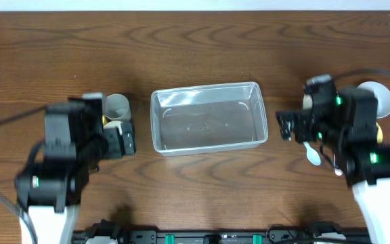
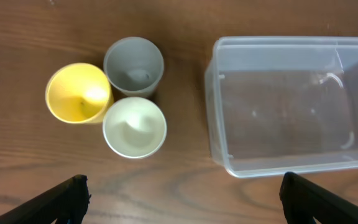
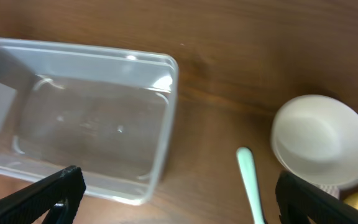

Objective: Pack container

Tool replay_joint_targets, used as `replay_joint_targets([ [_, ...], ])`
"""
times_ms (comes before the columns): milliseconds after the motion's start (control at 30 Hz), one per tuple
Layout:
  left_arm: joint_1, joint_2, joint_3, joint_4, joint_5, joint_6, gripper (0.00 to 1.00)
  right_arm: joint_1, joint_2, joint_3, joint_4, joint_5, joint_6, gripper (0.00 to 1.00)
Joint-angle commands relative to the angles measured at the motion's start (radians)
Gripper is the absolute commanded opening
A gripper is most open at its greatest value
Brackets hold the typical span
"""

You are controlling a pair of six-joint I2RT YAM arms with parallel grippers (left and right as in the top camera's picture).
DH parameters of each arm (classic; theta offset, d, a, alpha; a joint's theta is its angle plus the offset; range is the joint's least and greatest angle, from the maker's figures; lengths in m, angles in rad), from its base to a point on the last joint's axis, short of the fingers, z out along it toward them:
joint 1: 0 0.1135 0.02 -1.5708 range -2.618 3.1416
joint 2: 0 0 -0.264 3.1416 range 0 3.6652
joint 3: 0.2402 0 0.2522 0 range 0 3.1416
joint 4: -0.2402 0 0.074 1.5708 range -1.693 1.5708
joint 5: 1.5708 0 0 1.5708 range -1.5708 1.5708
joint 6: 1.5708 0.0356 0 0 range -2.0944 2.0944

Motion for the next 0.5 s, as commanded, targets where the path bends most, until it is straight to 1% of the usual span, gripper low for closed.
replay_joint_targets([
  [0,0.003,0.097,0.059,-0.033,0.071,-0.013,0.98,0.01,0.101,0.079,-0.004,-0.121,-0.023,0.39],
  [33,0.003,0.116,0.059,-0.033,0.083,-0.012,0.98,0.01,0.126,0.084,0.008,-0.121,-0.019,0.15],
  [67,0.003,0.137,0.059,-0.032,0.1,-0.012,0.98,0.012,0.145,0.085,0.018,-0.121,-0.008,0.01],
  [100,0.003,0.154,0.059,-0.03,0.118,-0.012,0.72,0.017,0.165,0.087,0.023,-0.121,0.002,0.01],
  [133,0.003,0.172,0.059,-0.024,0.141,-0.013,0.4,0.024,0.182,0.087,0.027,-0.12,0.004,0.01],
  [167,0.003,0.187,0.059,-0.022,0.16,-0.029,0.25,0.037,0.2,0.087,0.035,-0.12,0.009,0.01],
  [200,0.0,0.199,0.059,-0.023,0.159,-0.056,0.13,0.055,0.217,0.087,0.042,-0.119,0.008,0.01],
  [300,-0.026,0.224,0.059,-0.025,0.146,-0.072,0.09,0.128,0.261,0.087,0.066,-0.077,0.008,0.01],
  [333,-0.037,0.228,0.059,-0.025,0.13,-0.072,0.06,0.155,0.274,0.087,0.07,-0.053,0.008,0.01],
  [467,-0.076,0.232,0.059,-0.026,0.078,-0.072,0.06,0.257,0.351,0.087,0.068,0.05,0.013,0.01],
])
